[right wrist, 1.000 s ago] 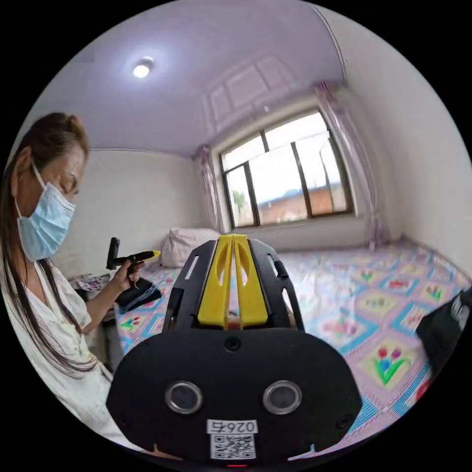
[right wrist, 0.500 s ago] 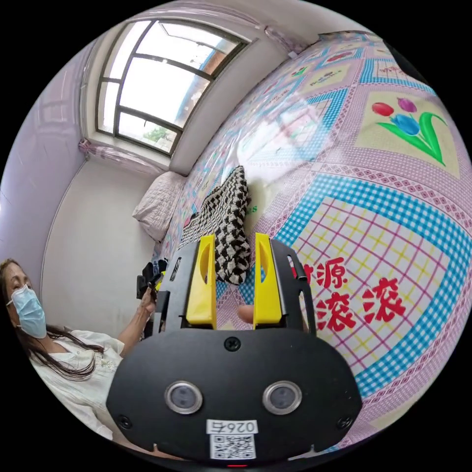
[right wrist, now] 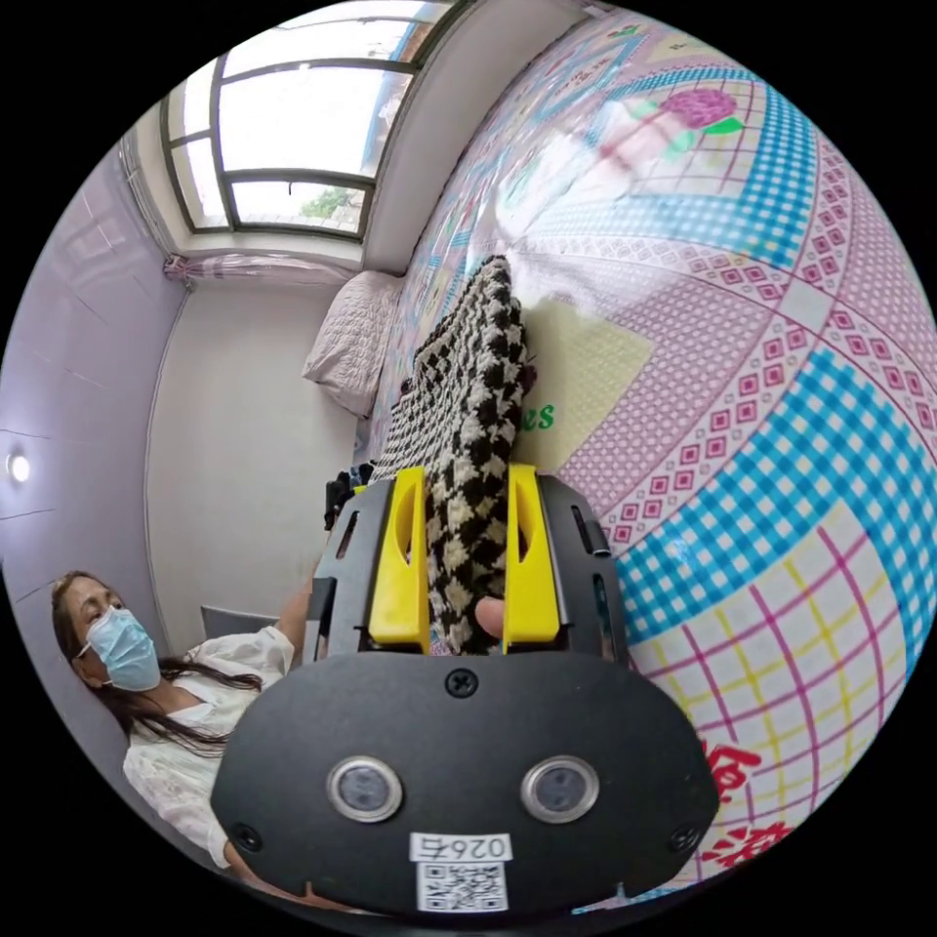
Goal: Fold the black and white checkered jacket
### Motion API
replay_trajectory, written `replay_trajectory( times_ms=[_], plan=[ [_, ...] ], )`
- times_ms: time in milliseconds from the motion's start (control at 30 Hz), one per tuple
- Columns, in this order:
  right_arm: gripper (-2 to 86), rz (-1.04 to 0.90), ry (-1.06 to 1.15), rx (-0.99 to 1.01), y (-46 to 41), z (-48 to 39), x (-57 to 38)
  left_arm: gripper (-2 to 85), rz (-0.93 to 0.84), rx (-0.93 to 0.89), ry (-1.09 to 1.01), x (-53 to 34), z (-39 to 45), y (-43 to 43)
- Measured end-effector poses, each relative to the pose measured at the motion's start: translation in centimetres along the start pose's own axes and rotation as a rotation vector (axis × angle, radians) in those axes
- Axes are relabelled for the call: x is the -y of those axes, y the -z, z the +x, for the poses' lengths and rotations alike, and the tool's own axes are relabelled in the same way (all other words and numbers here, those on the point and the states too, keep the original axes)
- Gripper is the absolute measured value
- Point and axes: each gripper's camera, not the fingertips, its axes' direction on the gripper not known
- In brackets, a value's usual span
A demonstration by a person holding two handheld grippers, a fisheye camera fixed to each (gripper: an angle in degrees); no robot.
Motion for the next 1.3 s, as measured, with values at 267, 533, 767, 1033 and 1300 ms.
replay_trajectory(
  times_ms=[267, 533, 767, 1033, 1300],
  plan=[
    [1.3, -0.03, -0.096, 0.084, 2.8, 2.4, 4.0, 6.4, -0.052, -0.047, 0.049, 2.8, -2.2, 2.1],
    [0.8, -0.094, -0.084, 0.052, 7.3, 2.0, 0.2, 5.8, -0.13, -0.113, 0.098, -1.9, -3.0, 3.3],
    [1.7, -0.097, -0.172, 0.0, 11.6, 2.7, -10.9, 6.3, -0.183, -0.159, 0.182, -10.9, -3.0, 2.8],
    [10.6, -0.075, -0.059, -0.117, 14.0, 1.5, -11.5, 11.9, -0.166, 0.153, 0.035, -9.9, -1.3, 6.7],
    [10.3, -0.215, 0.046, 0.017, 9.5, 3.1, -7.7, 13.6, -0.249, -0.035, -0.067, -7.2, -1.2, 3.3]
  ],
)
